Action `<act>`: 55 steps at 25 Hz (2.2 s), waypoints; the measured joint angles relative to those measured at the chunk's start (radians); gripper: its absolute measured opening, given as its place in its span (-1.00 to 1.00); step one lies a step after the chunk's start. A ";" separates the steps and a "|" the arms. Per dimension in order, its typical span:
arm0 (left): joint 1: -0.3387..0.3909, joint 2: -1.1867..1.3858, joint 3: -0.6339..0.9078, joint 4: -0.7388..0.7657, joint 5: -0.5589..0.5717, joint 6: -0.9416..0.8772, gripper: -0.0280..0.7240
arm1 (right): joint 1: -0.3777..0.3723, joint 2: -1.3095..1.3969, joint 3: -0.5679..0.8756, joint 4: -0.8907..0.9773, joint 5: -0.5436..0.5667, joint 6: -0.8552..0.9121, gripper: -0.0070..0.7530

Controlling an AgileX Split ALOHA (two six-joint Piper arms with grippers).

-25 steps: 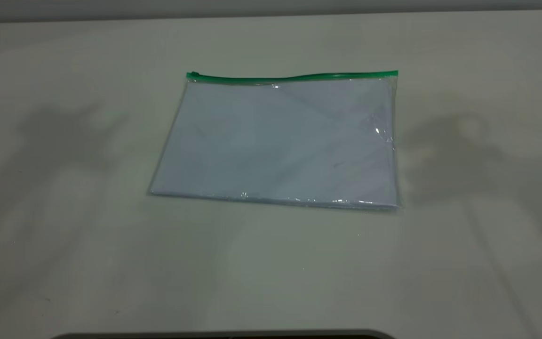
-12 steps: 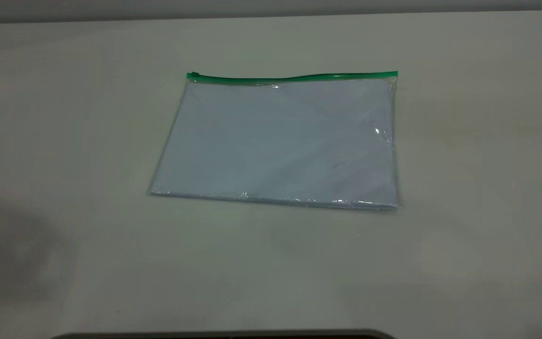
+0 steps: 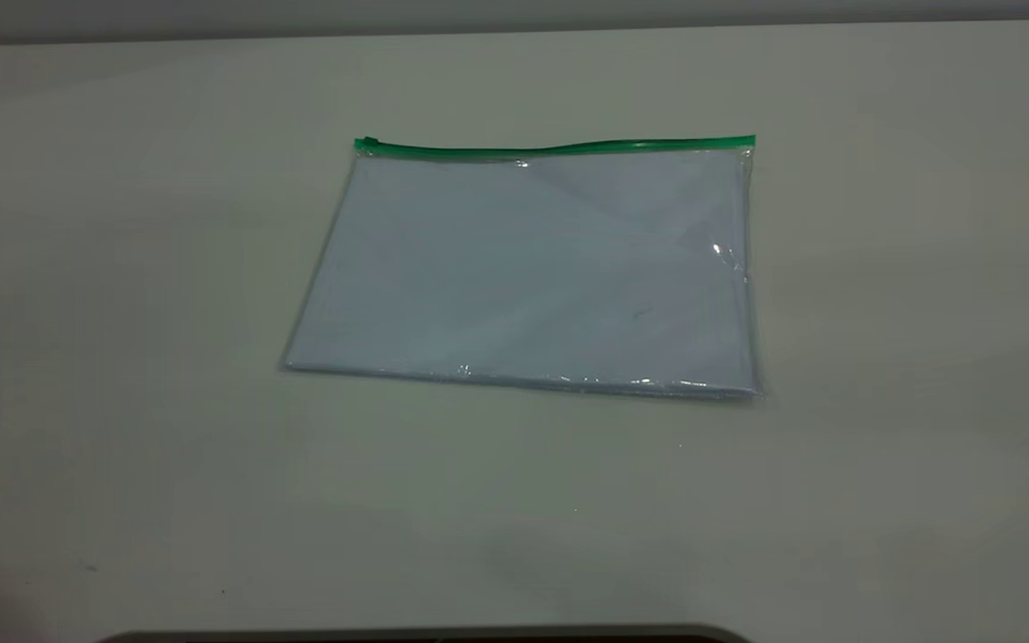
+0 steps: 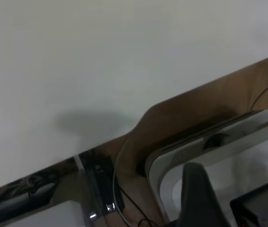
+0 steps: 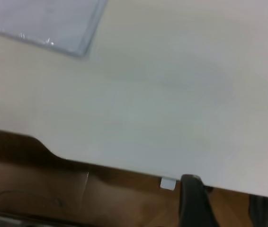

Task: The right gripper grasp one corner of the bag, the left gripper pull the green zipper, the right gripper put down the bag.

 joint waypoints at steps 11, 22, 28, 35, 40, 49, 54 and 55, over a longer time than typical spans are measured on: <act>0.000 -0.288 0.146 0.030 0.008 -0.103 0.39 | 0.028 -0.005 0.000 0.000 -0.008 0.014 0.29; 0.000 -0.571 0.168 0.141 0.022 -0.166 0.39 | 0.008 -0.062 0.000 0.004 -0.009 0.014 0.29; 0.000 -0.647 0.169 0.141 0.024 -0.167 0.39 | -0.102 -0.254 0.000 0.012 -0.007 0.014 0.29; 0.041 -0.677 0.169 0.142 0.024 -0.170 0.39 | -0.114 -0.322 0.000 0.015 0.001 0.015 0.29; 0.085 -0.731 0.169 0.142 0.032 -0.173 0.39 | -0.114 -0.322 0.000 0.016 0.001 0.015 0.29; 0.085 -0.731 0.169 0.142 0.032 -0.173 0.39 | -0.114 -0.322 0.000 0.019 0.001 0.015 0.29; 0.085 -0.731 0.169 0.142 0.032 -0.173 0.39 | -0.114 -0.322 0.000 0.019 0.001 0.015 0.29; 0.085 -0.731 0.169 0.142 0.032 -0.173 0.39 | -0.114 -0.322 0.000 0.019 0.001 0.015 0.29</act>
